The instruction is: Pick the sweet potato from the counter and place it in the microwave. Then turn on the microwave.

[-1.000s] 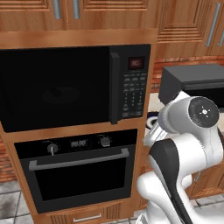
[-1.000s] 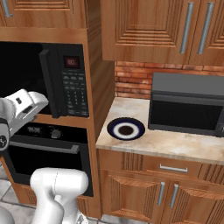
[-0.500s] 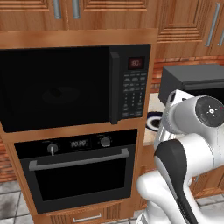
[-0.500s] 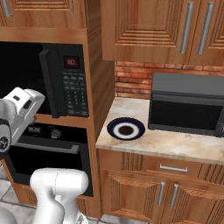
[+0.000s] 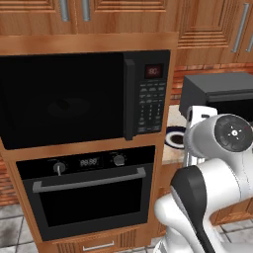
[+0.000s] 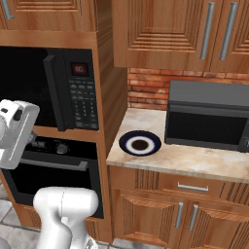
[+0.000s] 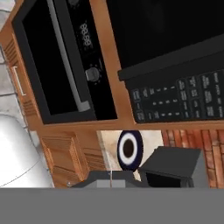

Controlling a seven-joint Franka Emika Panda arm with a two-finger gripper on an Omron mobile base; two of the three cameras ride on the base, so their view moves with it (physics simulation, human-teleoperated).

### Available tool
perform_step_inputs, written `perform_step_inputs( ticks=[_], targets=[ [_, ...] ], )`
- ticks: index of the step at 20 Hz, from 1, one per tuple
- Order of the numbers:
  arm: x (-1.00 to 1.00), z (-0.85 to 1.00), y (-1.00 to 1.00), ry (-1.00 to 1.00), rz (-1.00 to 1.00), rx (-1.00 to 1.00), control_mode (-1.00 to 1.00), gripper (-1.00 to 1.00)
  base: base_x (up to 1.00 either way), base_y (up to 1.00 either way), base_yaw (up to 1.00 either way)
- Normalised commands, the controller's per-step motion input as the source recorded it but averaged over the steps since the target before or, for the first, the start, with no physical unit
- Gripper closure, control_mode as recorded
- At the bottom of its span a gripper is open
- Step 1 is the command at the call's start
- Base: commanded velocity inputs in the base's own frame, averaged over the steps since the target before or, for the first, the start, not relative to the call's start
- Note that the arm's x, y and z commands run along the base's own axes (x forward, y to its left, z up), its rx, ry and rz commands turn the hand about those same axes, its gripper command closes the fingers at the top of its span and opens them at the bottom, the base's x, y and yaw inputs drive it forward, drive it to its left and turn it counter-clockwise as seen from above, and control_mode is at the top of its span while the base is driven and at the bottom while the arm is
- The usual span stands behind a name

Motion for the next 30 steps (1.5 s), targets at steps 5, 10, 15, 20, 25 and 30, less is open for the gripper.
perform_step_inputs(
  ticks=[5, 10, 15, 20, 25, 30],
  targets=[
    [-0.06, -0.06, 0.00, -0.09, 0.06, -0.18, -1.00, 1.00, 0.00, 0.00, 0.00],
    [0.00, -0.13, -0.01, -0.15, 0.15, -0.17, -1.00, 1.00, 0.00, 0.00, 0.00],
    [0.01, -0.15, -0.04, -0.17, 0.18, -0.17, -1.00, 1.00, 0.00, 0.00, 0.00],
    [0.00, -0.22, -0.08, -0.17, 0.18, -0.14, -1.00, 1.00, 0.00, 0.00, 0.00],
    [0.04, -0.40, -0.22, -0.09, 0.18, -0.10, -1.00, 1.00, 0.00, 0.00, 0.00],
    [0.08, -0.50, -0.27, -0.01, 0.11, -0.06, -1.00, 1.00, 0.00, 0.00, 0.00]
  ],
)
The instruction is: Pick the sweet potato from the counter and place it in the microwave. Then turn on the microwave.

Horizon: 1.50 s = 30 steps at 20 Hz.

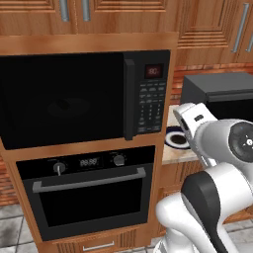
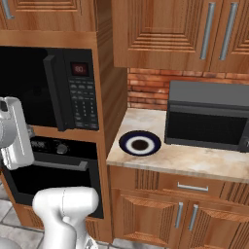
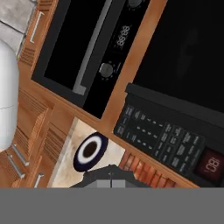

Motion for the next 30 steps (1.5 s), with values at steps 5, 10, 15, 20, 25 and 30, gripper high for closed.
perform_step_inputs(
  ticks=[5, 10, 15, 20, 25, 30],
  targets=[
    [0.06, -0.38, -0.16, -0.09, 0.09, -0.08, -1.00, 1.00, 0.00, 0.00, 0.00],
    [0.00, -0.28, -0.09, -0.17, 0.09, -0.10, -1.00, 1.00, 0.00, 0.00, 0.00],
    [0.03, -0.32, -0.06, -0.14, 0.08, -0.09, -1.00, 1.00, 0.00, 0.00, 0.00],
    [0.13, -0.25, -0.05, -0.05, 0.07, -0.03, -1.00, 1.00, 0.00, 0.00, 0.00],
    [0.18, -0.17, -0.02, -0.05, 0.05, 0.00, -1.00, 1.00, 0.00, 0.00, 0.00],
    [0.15, -0.24, -0.01, -0.07, 0.05, 0.00, -1.00, 1.00, 0.00, 0.00, 0.00]
  ],
)
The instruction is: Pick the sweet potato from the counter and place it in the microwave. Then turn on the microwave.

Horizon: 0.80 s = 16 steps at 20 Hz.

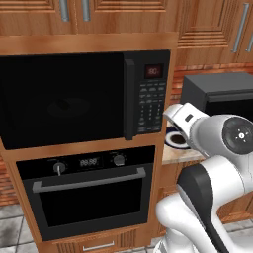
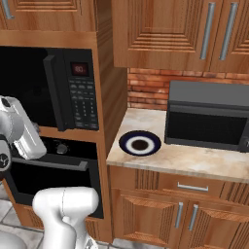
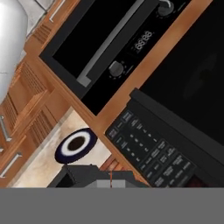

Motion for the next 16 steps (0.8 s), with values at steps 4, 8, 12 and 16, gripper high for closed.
perform_step_inputs(
  ticks=[4, 8, 12, 16],
  targets=[
    [0.19, -0.25, 0.00, -0.05, 0.06, 0.00, -1.00, 1.00, 0.00, 0.00, 0.00],
    [0.21, -0.28, 0.00, -0.05, 0.07, 0.00, -1.00, 1.00, 0.00, 0.00, 0.00],
    [0.16, -0.20, -0.04, -0.05, 0.06, 0.00, -1.00, 1.00, 0.00, 0.00, 0.00],
    [0.08, -0.04, -0.07, -0.01, 0.03, 0.02, -1.00, 1.00, 0.00, 0.00, 0.00]
  ],
)
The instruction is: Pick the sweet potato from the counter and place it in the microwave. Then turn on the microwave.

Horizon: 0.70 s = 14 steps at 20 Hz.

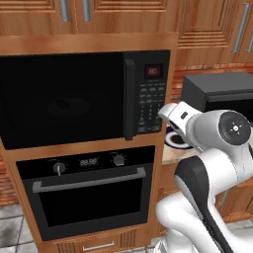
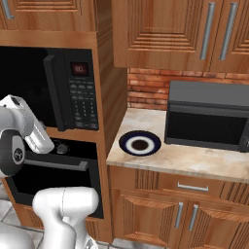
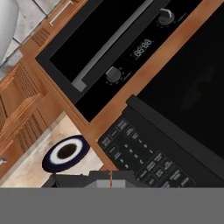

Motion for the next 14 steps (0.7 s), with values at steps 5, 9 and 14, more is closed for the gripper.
perform_step_inputs(
  ticks=[5, 9, 14],
  targets=[
    [0.07, -0.01, -0.05, 0.00, 0.03, 0.04, -1.00, 1.00, 0.00, 0.00, 0.00],
    [0.15, -0.08, -0.06, 0.05, 0.03, 0.05, -1.00, 1.00, 0.00, 0.00, 0.00],
    [0.15, -0.14, -0.04, 0.06, 0.03, 0.05, -1.00, 1.00, 0.00, 0.00, 0.00]
  ],
)
